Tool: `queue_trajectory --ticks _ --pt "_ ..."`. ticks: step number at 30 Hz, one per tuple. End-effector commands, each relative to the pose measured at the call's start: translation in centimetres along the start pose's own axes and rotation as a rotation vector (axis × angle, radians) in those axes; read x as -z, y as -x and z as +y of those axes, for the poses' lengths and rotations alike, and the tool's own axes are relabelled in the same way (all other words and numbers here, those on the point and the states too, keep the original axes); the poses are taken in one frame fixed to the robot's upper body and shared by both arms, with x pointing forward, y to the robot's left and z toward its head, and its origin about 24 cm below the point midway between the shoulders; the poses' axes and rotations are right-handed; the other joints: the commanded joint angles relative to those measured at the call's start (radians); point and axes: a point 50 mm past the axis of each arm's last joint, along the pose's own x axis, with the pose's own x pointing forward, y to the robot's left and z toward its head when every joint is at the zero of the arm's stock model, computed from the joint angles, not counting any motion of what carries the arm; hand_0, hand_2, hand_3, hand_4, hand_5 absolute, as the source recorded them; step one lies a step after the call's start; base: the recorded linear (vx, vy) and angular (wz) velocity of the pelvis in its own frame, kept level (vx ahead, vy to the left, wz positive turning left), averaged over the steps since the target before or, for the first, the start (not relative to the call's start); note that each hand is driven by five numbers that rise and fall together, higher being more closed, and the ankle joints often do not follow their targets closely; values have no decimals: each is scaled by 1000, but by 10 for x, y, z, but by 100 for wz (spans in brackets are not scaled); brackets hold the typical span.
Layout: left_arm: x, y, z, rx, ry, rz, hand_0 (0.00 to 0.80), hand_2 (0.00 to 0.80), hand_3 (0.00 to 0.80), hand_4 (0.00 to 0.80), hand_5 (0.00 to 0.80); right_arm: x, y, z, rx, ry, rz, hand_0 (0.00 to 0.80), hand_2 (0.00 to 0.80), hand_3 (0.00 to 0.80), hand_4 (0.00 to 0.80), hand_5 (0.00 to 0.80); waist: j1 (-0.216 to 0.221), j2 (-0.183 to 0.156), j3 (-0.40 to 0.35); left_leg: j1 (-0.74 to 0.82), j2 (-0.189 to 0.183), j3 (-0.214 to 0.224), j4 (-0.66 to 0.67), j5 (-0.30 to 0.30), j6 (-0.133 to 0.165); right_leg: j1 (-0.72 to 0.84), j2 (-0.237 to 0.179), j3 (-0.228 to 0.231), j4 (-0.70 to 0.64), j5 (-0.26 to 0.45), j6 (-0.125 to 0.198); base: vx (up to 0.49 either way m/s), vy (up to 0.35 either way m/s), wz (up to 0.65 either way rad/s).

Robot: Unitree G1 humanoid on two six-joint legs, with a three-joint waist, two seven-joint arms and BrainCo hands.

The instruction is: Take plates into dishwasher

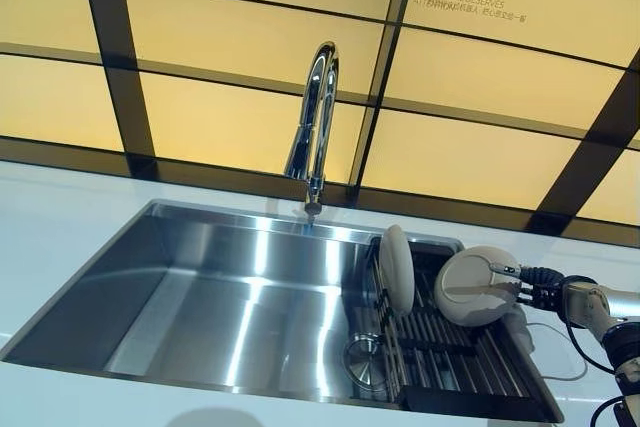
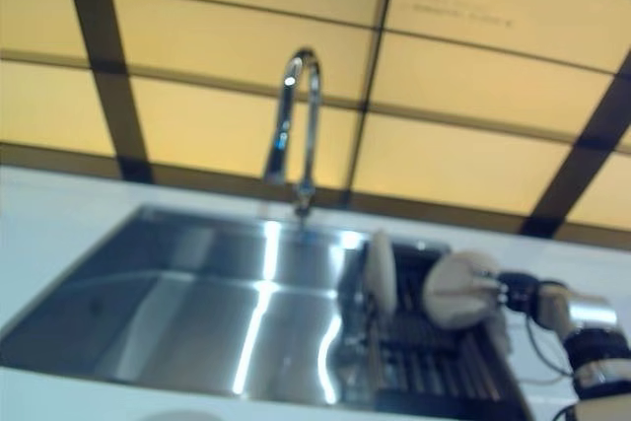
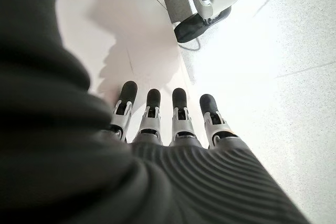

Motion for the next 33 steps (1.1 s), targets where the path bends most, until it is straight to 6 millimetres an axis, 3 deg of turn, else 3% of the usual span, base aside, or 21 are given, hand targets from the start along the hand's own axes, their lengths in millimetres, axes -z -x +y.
queue_trajectory --ticks 1,10,13,15,17,21,24,25,26,30,31,33 --pt "-26 -3 6 -5 -62 -73 0 0 0 0 0 -18 -6 25 -65 -22 -2 0 0 0 0 0 47 19 28 8 -19 -7 5 -87 23 4 -22 -45 49 -35 88 0 0 0" --pt "-28 -3 7 -5 -67 -74 0 0 0 0 0 -17 -7 27 -67 -13 3 0 0 0 0 0 48 18 33 9 -20 -8 6 -87 26 2 -22 -44 53 -35 88 0 0 0" --pt "-29 -3 7 -6 -67 -77 0 0 0 0 0 -16 -8 28 -70 -9 3 66 66 66 66 66 47 18 35 7 -20 -8 7 -88 27 -1 -23 -42 57 -36 89 0 0 0" --pt "-29 -3 8 -6 -69 -78 0 0 0 0 0 -16 -8 28 -70 -3 4 0 0 0 0 0 47 19 35 8 -19 -8 7 -88 27 -1 -24 -43 58 -35 90 0 0 0" --pt "-29 -3 8 -6 -69 -78 0 0 0 0 0 -15 -8 27 -73 -1 4 0 0 0 0 0 47 19 35 8 -20 -8 6 -88 27 -2 -25 -43 58 -34 91 0 0 0" --pt "-30 -3 9 -9 -68 -81 0 0 0 0 0 -15 -8 28 -77 1 2 116 116 116 116 116 47 20 37 8 -20 -8 5 -88 28 -4 -26 -45 59 -34 92 0 0 0" --pt "-31 -3 9 -11 -65 -81 0 0 0 0 0 -14 -8 27 -78 5 3 292 292 292 292 292 47 21 38 8 -20 -6 6 -88 28 -4 -27 -45 59 -33 92 0 0 0" --pt "-31 -3 9 -12 -65 -81 0 0 0 0 0 -14 -8 27 -78 6 3 292 292 292 292 292 47 21 38 8 -20 -6 6 -88 28 -4 -27 -46 59 -33 92 0 0 0" --pt "-30 -3 9 -12 -64 -80 0 0 0 0 0 -14 -8 27 -78 7 4 389 389 389 389 389 46 20 38 8 -20 -5 6 -89 28 -4 -28 -46 58 -33 92 0 0 0" --pt "-31 -3 10 -14 -65 -79 0 0 0 0 0 -14 -9 28 -81 7 4 502 502 502 502 502 47 18 38 7 -20 -4 7 -89 28 -4 -27 -44 60 -33 93 0 0 0" --pt "-30 -3 10 -14 -64 -79 0 0 0 0 0 -15 -8 28 -80 8 5 593 593 593 593 593 47 19 38 7 -20 -5 7 -89 29 -5 -27 -45 60 -33 93 0 0 0" --pt "-30 -3 9 -13 -64 -79 0 0 0 0 0 -15 -8 28 -79 8 4 668 668 668 668 668 47 19 38 7 -20 -5 6 -89 29 -5 -27 -45 60 -33 93 0 0 0"
